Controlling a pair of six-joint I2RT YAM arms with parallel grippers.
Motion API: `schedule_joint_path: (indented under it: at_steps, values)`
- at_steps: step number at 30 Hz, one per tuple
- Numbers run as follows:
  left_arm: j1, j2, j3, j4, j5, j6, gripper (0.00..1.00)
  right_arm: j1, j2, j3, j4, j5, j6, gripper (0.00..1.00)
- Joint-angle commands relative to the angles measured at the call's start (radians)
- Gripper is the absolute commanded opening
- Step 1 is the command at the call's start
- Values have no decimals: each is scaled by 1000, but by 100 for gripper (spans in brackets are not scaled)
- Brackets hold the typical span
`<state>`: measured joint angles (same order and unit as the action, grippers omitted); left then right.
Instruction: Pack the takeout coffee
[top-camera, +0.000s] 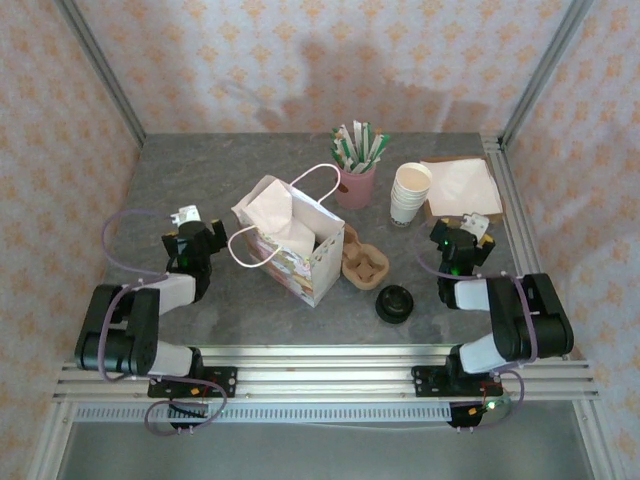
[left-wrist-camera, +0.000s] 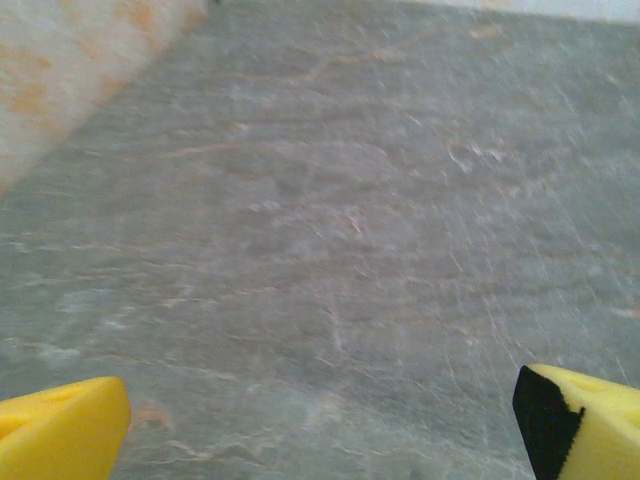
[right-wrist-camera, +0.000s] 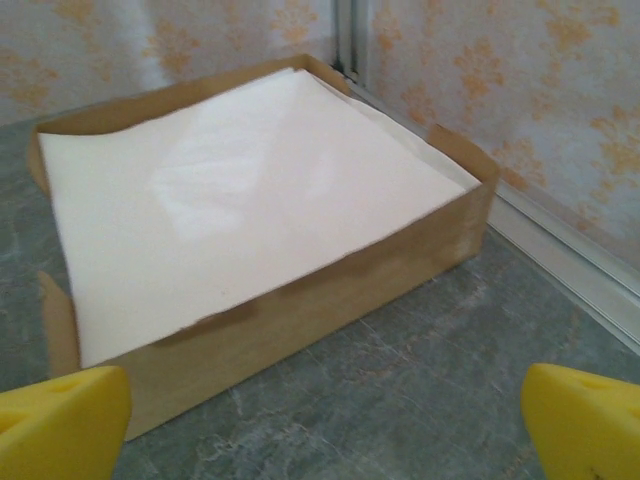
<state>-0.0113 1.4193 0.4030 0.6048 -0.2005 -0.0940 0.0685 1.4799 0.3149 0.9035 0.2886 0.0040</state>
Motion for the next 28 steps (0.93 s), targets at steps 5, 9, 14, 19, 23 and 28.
schedule_joint_path:
  at_steps: [5, 9, 14, 19, 23, 28]
  values:
    - [-16, 75, 8, 164, 103, 84, 100, -4, 66, -8, 134, -29, -16, 99]
    - [-29, 75, 14, 151, 81, 90, 100, -4, 67, 33, 61, -33, -19, 99]
    - [-41, 76, 16, 151, 55, 94, 100, -4, 80, 52, 52, -42, -27, 99]
    - [-41, 77, 16, 151, 55, 94, 100, -4, 74, 56, 30, -71, -35, 99]
    - [-41, 76, 16, 151, 56, 94, 100, -6, 78, 63, 23, -76, -33, 99]
    - [-41, 76, 16, 151, 56, 94, 100, -6, 76, 58, 32, -73, -33, 99]
